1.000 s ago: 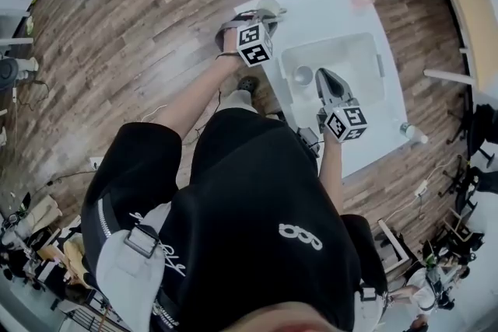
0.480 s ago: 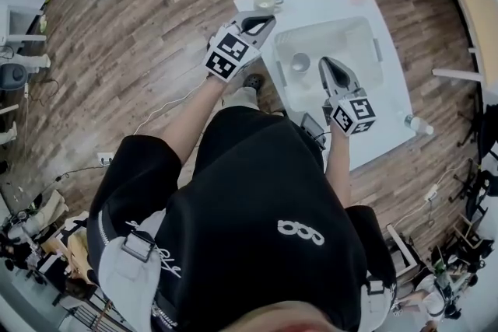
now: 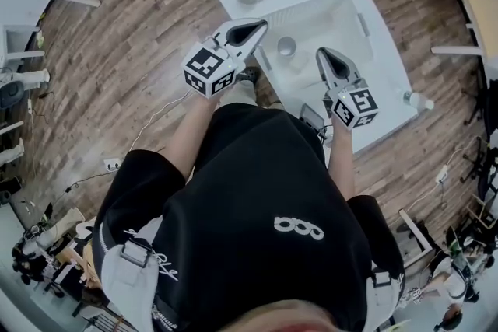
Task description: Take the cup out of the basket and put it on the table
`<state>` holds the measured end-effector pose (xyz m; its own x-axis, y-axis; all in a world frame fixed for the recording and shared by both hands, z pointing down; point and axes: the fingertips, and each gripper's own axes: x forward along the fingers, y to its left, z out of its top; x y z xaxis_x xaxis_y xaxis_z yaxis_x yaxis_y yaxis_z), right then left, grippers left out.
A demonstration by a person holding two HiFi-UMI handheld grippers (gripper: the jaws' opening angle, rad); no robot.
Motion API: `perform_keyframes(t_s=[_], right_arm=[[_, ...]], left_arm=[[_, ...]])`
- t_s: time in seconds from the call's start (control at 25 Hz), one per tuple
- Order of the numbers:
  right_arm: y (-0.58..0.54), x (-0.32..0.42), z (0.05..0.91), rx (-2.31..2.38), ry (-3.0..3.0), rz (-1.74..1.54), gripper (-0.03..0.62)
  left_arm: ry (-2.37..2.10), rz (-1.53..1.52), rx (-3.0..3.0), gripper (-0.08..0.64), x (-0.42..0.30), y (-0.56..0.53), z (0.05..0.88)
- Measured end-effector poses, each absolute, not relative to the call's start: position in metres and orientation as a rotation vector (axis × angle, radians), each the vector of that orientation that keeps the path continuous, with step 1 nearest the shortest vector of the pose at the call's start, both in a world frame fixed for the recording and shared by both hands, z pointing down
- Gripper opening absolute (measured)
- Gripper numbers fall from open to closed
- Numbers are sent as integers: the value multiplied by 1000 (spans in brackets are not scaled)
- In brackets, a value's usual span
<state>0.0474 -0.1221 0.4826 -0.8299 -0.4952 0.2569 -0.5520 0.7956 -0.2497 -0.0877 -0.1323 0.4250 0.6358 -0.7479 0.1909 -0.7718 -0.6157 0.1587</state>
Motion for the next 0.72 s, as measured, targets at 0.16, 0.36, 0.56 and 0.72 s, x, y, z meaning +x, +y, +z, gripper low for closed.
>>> perform_keyframes(t_s=[0.16, 0.36, 0.56, 0.72], right_arm=[[-118, 63, 482, 841, -2799, 467, 26], [-113, 86, 481, 873, -2790, 460, 26], [-112, 100, 482, 899, -2777, 475, 26], [-113, 105, 483, 909, -2770, 474, 26]], left_arm=[[-1210, 129, 2639, 8, -73, -122, 429], [-1185, 135, 2641, 8, -54, -115, 434], [-1157, 137, 2655, 8, -41, -115, 431], [-1149, 131, 2657, 8, -38, -115, 432]])
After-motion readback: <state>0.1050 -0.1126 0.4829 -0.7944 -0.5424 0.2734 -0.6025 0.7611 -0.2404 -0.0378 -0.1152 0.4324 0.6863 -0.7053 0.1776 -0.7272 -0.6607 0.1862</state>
